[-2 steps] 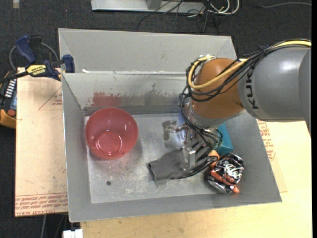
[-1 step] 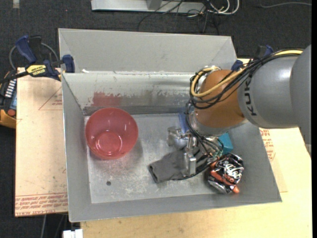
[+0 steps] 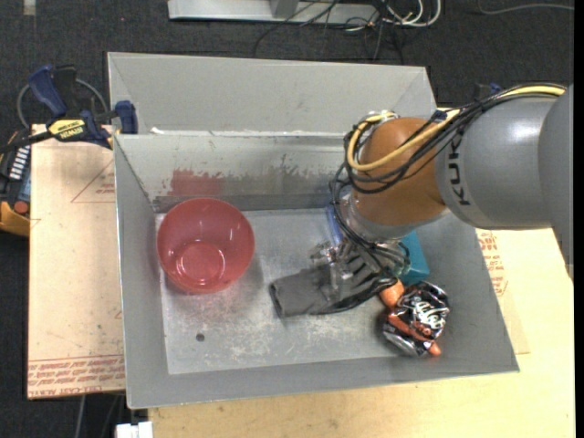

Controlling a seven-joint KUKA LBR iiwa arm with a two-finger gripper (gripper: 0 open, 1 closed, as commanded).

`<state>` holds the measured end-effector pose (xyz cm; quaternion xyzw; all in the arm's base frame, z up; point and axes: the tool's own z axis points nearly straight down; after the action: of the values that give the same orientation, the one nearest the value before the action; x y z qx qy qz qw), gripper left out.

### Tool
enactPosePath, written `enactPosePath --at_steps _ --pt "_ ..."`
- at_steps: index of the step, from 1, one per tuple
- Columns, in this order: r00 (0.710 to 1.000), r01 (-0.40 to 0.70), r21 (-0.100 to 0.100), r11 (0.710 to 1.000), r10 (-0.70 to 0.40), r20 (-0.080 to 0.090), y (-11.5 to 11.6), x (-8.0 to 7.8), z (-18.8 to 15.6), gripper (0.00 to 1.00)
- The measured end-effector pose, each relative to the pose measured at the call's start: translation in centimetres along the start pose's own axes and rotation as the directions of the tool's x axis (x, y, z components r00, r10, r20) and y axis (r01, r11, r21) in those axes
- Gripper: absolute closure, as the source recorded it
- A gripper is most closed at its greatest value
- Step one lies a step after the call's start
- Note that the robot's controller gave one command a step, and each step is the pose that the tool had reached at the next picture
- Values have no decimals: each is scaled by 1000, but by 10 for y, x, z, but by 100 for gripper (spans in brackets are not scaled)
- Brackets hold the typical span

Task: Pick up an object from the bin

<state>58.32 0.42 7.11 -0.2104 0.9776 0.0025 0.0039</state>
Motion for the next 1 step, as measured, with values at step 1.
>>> enactPosePath --at_steps 1 --pt "1000 0 0 1000 0 0 0 0 0 100"
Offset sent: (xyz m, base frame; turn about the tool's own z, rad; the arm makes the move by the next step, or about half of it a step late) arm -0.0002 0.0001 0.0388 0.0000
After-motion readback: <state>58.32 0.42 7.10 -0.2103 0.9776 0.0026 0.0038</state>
